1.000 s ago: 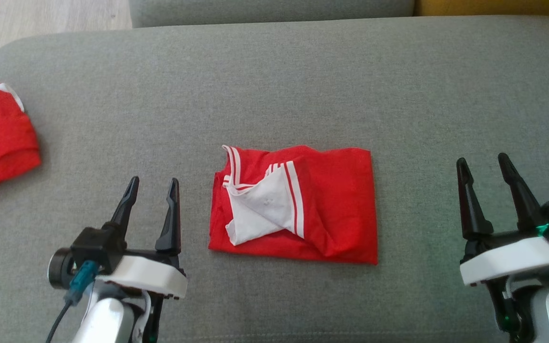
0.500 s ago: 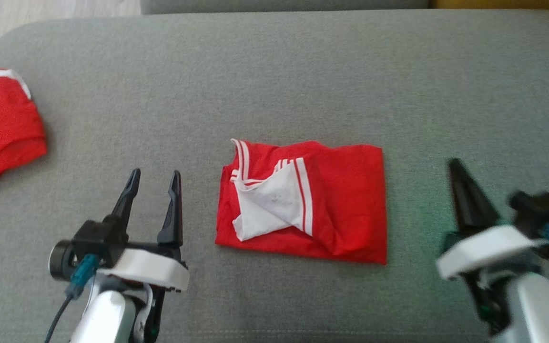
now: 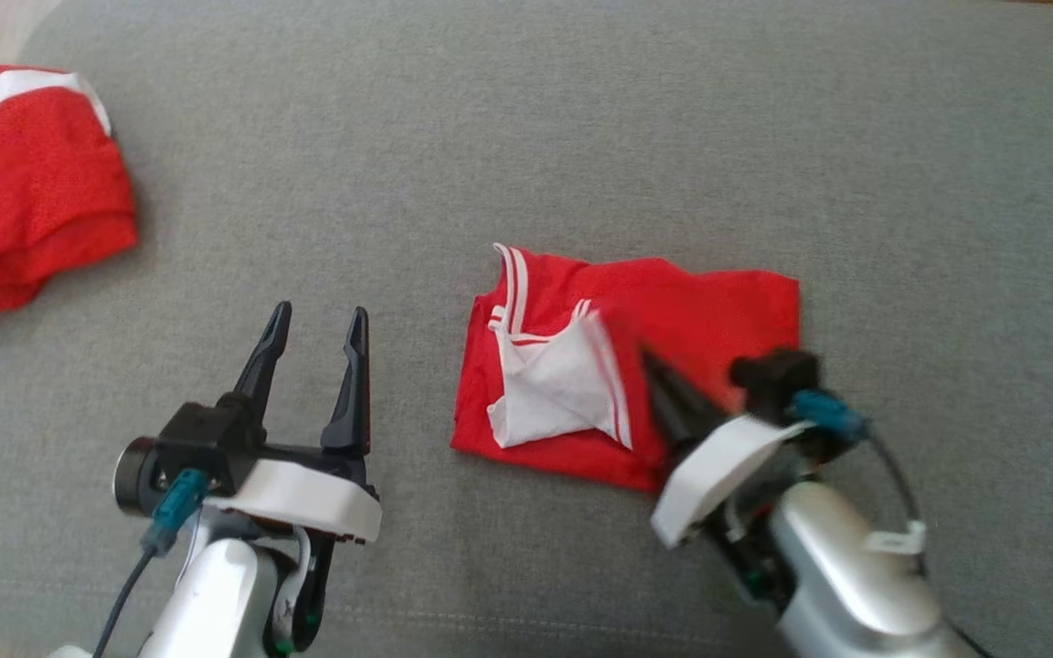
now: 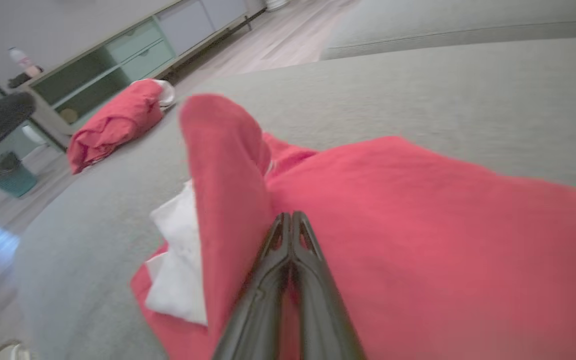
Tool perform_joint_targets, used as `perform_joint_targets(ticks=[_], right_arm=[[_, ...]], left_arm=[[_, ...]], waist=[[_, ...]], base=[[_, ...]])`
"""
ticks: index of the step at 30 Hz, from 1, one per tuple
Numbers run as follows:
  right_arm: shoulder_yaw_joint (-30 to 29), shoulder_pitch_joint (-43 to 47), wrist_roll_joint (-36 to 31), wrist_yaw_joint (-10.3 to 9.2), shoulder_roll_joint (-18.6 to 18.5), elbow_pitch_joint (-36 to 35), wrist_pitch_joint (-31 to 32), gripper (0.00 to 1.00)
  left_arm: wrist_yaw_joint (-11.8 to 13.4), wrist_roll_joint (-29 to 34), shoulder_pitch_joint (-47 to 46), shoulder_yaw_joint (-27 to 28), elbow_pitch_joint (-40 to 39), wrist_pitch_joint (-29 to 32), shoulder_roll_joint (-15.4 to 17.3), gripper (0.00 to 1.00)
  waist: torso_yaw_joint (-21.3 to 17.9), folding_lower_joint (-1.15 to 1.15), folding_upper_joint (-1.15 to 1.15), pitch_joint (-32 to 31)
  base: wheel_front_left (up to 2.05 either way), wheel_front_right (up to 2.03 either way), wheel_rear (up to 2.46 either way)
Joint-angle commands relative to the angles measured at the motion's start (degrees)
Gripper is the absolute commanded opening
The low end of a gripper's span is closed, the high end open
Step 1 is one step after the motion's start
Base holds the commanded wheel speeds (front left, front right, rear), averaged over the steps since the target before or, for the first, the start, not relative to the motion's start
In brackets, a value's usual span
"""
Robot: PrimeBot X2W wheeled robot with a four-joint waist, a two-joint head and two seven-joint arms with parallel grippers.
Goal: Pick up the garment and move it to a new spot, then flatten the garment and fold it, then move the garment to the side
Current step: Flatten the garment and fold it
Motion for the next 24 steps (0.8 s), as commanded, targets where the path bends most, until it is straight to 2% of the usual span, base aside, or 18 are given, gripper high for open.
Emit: perform_joint_targets(ticks=[1,5,9,13,17,18,20,24], right_arm=[[3.45,-1.83,1.31,-0.05,1.04,-1.41,-1.31,0.00],[9.87,-2.42,4.78,-0.05,1.06,-0.71,-1.85,0.00],[13.83,-2.96,6.99,-0.05,1.07,0.31,-2.06,0.00],[14.14,-3.80,7.66,-0.05,1.07,0.45,-3.95,0.00],[9.99,-4.45,6.92,-0.05,0.97,-1.09,-7.63,0.00],[8.11,-4.24,6.47,-0.05,0.68,-1.77,-8.31,0.22],[3.57,-3.38,5.00,-0.05,-0.13,-3.13,-9.06,1.00],[-6.45,-0.35,1.39,-0.05,-1.35,-6.85,-9.70,1.00]], left_arm=[[-0.33,-0.27,-2.70,2.19,-1.43,-0.67,0.38,1.00],[-0.37,-0.21,-2.76,2.45,-1.35,-0.70,0.19,1.00],[-0.41,-0.11,-2.68,2.86,-1.42,-0.71,-0.01,1.00],[-0.41,0.01,-2.49,3.19,-1.47,-0.72,-0.18,1.00],[-0.34,0.33,-2.01,3.70,-1.56,-0.72,-0.08,1.00],[-0.32,0.40,-1.84,3.83,-1.58,-0.72,-0.01,1.00],[-0.37,0.48,-1.51,4.11,-1.65,-0.72,0.16,1.00],[-0.27,0.33,-0.64,4.90,-1.93,-0.73,0.41,1.00]], waist=[[0.29,0.00,0.00,0.23],[0.43,0.00,0.00,0.50],[0.17,0.00,0.00,0.51],[-0.32,0.00,0.00,0.32],[-1.44,0.00,0.00,-0.63],[-1.73,0.00,0.00,-0.96],[-2.33,0.00,0.00,-1.71],[-3.54,0.00,0.00,-3.24]], base=[[0.00,0.00,0.00],[0.00,0.00,0.00],[0.00,0.00,0.00],[0.00,0.00,0.00],[0.00,0.00,0.00],[0.00,0.00,0.00],[0.00,0.00,0.00],[0.00,0.00,0.00]])
